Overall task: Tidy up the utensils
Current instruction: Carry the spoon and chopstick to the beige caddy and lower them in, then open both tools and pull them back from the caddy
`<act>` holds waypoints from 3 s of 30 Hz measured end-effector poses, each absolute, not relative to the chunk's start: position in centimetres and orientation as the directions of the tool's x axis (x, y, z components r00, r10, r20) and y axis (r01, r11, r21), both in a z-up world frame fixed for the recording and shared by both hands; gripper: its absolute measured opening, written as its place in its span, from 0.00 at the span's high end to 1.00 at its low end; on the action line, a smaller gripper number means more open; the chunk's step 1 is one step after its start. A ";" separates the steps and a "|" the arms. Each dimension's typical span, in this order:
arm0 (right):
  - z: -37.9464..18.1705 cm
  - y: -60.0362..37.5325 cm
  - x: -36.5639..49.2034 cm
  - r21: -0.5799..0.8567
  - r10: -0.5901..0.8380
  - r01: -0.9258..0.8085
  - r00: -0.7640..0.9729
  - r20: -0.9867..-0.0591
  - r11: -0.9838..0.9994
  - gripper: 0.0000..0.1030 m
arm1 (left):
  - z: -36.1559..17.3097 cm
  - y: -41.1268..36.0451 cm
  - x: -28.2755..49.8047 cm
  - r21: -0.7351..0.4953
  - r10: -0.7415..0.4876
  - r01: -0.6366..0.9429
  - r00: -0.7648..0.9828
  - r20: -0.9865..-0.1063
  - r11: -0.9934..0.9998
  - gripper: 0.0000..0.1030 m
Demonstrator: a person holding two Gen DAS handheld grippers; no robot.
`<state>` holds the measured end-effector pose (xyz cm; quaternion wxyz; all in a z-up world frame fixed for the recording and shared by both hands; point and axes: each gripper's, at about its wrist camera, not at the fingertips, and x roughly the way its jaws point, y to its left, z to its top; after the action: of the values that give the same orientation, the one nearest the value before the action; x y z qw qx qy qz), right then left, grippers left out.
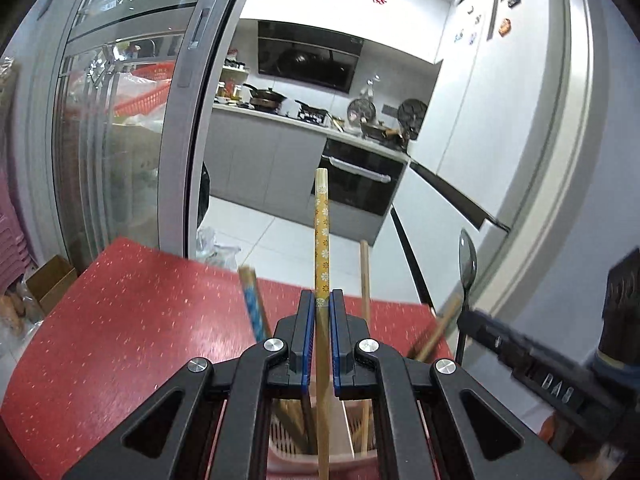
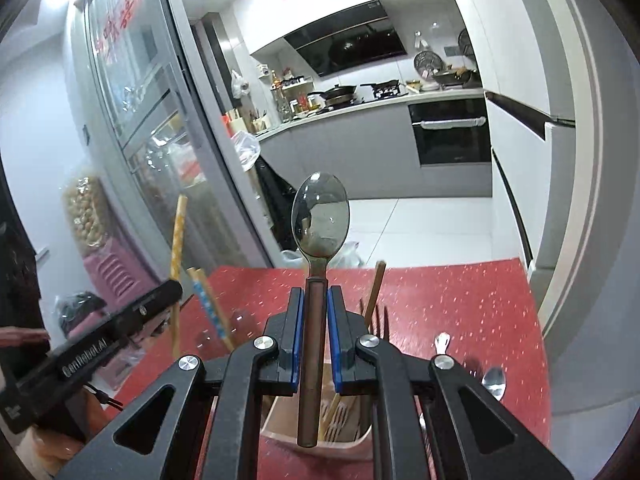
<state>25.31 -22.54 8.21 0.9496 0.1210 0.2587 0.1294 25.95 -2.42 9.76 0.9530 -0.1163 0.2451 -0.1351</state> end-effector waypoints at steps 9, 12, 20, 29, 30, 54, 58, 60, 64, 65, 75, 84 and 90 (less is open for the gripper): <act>5.7 -21.5 26.2 0.222 0.265 -0.187 0.872 -0.410 0.957 0.88 | 9.1 -2.5 28.4 -0.292 -0.254 0.162 0.915 -0.313 0.943 0.69; 5.1 -21.0 26.1 0.195 0.252 -0.188 0.887 -0.387 0.963 0.88 | 8.9 -2.6 28.7 -0.286 -0.230 0.148 0.932 -0.279 0.947 0.69; 3.2 -19.3 25.2 0.092 0.210 -0.190 0.914 -0.348 0.977 0.88 | 6.4 -3.7 27.3 -0.207 -0.194 0.142 0.947 -0.257 0.968 0.69; 1.5 -18.5 23.9 0.024 0.199 -0.204 0.913 -0.357 0.979 0.88 | 3.9 -4.8 25.8 -0.109 -0.167 0.137 0.917 -0.361 0.985 0.69; 1.4 -18.4 23.8 0.021 0.200 -0.206 0.911 -0.361 0.978 0.88 | 3.8 -5.0 25.7 -0.099 -0.161 0.133 0.916 -0.367 0.986 0.69; 2.8 -20.9 21.7 0.200 0.270 -0.199 0.853 -0.446 0.959 0.60 | 4.2 -4.3 24.8 -0.050 -0.106 0.093 0.883 -0.457 0.994 0.69; 3.1 -21.9 20.7 0.245 0.271 -0.175 0.853 -0.445 0.953 0.59 | 4.5 -3.8 24.6 -0.063 -0.102 0.082 0.884 -0.455 0.995 0.68; 3.2 -22.3 20.2 0.260 0.268 -0.163 0.854 -0.445 0.952 0.59 | 4.5 -3.7 24.4 -0.063 -0.103 0.084 0.884 -0.455 0.994 0.68; 3.4 -22.6 19.3 0.265 0.265 -0.157 0.856 -0.445 0.952 0.59 | 4.7 -3.8 24.2 -0.055 -0.106 0.091 0.882 -0.460 0.994 0.68; 3.5 -22.6 19.1 0.266 0.266 -0.156 0.854 -0.447 0.951 0.59 | 4.8 -3.8 24.2 -0.057 -0.108 0.092 0.880 -0.463 0.994 0.68; 3.8 -22.7 17.6 0.283 0.267 -0.144 0.844 -0.465 0.948 0.56 | 5.4 -3.5 22.4 -0.052 -0.110 0.096 0.873 -0.476 0.994 0.68; 3.8 -22.1 15.6 0.276 0.266 -0.141 0.826 -0.496 0.951 0.51 | 5.4 -2.8 19.7 -0.033 -0.082 0.075 0.873 -0.480 0.997 0.00; 3.4 -21.7 13.9 0.262 0.250 -0.125 0.813 -0.526 0.957 0.49 | 4.4 -2.2 18.0 -0.036 -0.086 0.078 0.865 -0.495 0.996 0.00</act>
<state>13.93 -21.73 3.40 0.9459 0.1080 0.2895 0.0989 17.96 -2.24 4.45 0.9656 -0.0073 0.2566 -0.0425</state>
